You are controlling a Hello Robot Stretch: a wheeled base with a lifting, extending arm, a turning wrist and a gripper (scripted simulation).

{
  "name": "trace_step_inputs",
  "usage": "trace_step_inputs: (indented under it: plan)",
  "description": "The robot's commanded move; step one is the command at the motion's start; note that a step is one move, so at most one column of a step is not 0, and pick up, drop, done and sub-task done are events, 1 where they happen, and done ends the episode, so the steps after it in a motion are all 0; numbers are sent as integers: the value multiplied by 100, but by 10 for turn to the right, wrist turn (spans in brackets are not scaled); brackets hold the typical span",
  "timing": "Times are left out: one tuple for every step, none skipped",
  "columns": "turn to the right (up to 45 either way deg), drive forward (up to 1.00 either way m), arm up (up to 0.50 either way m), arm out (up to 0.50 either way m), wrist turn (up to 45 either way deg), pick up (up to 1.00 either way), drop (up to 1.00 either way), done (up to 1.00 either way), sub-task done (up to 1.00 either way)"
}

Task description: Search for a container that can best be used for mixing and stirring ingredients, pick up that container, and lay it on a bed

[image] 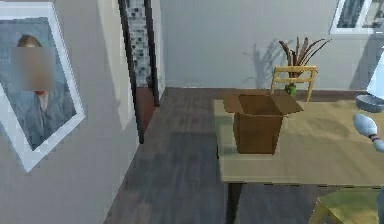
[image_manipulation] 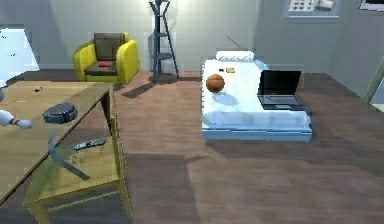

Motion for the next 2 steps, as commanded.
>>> trace_step_inputs:
  plan:
    - [-240,0,0,0,0,0,0,0,0]
    - [0,95,0,0,0,0,0,0,0]
